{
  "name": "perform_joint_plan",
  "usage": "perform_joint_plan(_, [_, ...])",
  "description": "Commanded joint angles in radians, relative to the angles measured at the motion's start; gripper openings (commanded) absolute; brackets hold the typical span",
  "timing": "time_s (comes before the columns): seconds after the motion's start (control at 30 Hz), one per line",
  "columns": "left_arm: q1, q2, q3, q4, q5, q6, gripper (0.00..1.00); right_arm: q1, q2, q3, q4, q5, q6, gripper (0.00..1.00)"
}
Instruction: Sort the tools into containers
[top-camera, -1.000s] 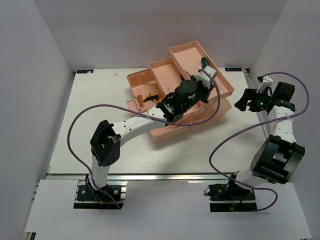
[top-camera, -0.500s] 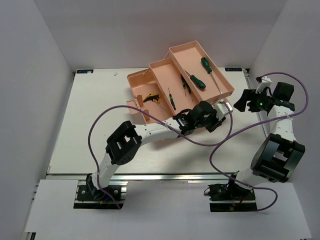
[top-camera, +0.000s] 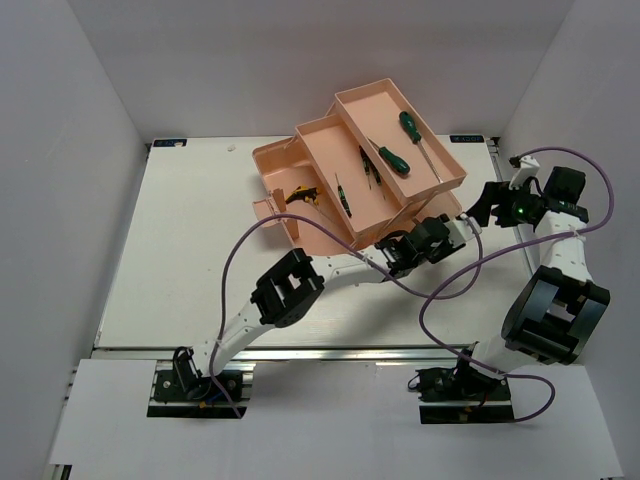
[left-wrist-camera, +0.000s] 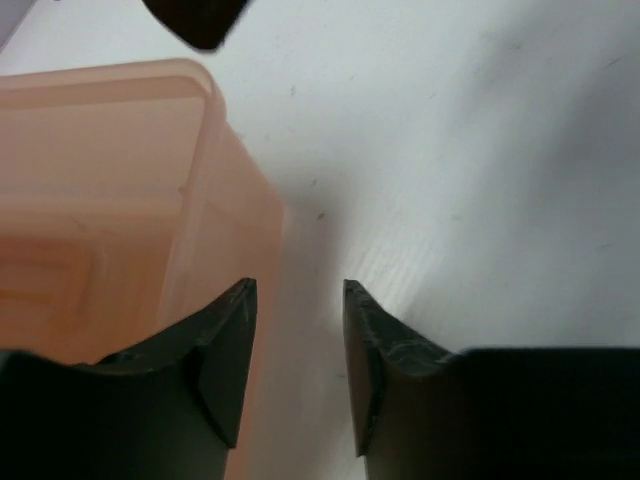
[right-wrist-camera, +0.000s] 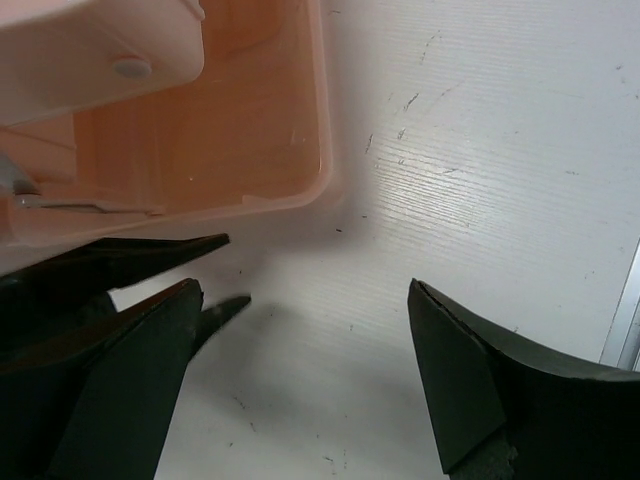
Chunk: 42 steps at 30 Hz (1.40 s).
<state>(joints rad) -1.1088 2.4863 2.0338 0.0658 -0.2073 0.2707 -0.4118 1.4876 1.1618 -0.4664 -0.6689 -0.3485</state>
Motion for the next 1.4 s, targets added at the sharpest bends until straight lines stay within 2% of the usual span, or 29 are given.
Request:
perform_joint_plan(0.0, [0.037,0.016,0.071,-0.047,-0.109,0.018,0.48,-0.001,0.0,-0.014,0.0,-0.029,-0.02,0.89])
perform_joint_plan(0.1, [0.038,-0.001,0.023,-0.052,-0.09,-0.001,0.32,0.001,-0.004,-0.021,0.002,-0.028,-0.024,0.89])
perform_joint_plan(0.13, [0.038,-0.012,0.01,-0.057,-0.086,-0.004,0.22,-0.001,-0.004,-0.024,0.003,-0.026,-0.024,0.89])
perform_joint_plan(0.23, [0.038,-0.027,-0.035,-0.079,-0.064,-0.021,0.07,0.001,0.0,-0.024,0.008,-0.029,-0.018,0.89])
perform_joint_plan(0.37, [0.037,-0.111,-0.124,-0.066,-0.006,-0.066,0.0,0.001,0.0,-0.021,0.008,-0.032,-0.015,0.89])
perform_joint_plan(0.57, [0.032,-0.274,-0.311,0.047,0.055,-0.093,0.0,0.001,0.0,-0.021,0.003,-0.031,-0.023,0.89])
perform_joint_plan(0.6, [0.029,-0.312,-0.322,0.055,0.057,-0.091,0.02,0.001,-0.001,-0.021,0.003,-0.031,-0.023,0.89])
perform_joint_plan(0.63, [0.029,-0.328,-0.328,0.064,0.062,-0.088,0.1,0.001,-0.001,-0.021,0.003,-0.031,-0.021,0.89])
perform_joint_plan(0.7, [0.029,-0.349,-0.31,0.075,0.071,-0.079,0.33,0.001,0.0,-0.022,0.008,-0.032,-0.018,0.89])
perform_joint_plan(0.8, [0.027,-0.328,-0.238,0.068,0.069,-0.056,0.43,-0.001,0.003,-0.017,0.008,-0.035,-0.014,0.89])
perform_joint_plan(0.9, [0.029,-0.294,-0.164,0.052,0.066,-0.033,0.46,-0.001,0.003,-0.011,0.006,-0.034,-0.015,0.89])
perform_joint_plan(0.97, [0.029,-0.253,-0.118,0.032,0.054,-0.012,0.6,-0.001,0.003,-0.008,0.003,-0.034,-0.02,0.89])
perform_joint_plan(1.03, [0.029,-0.209,-0.095,0.019,0.043,0.004,0.63,-0.001,0.005,-0.005,0.003,-0.032,-0.021,0.89])
perform_joint_plan(1.2, [0.041,-0.112,0.026,-0.058,0.052,0.021,0.63,-0.001,0.005,-0.004,0.002,-0.035,-0.017,0.89])
perform_joint_plan(1.37, [0.046,-0.057,0.043,-0.087,0.039,0.021,0.62,-0.001,0.008,0.001,0.003,-0.035,-0.015,0.89])
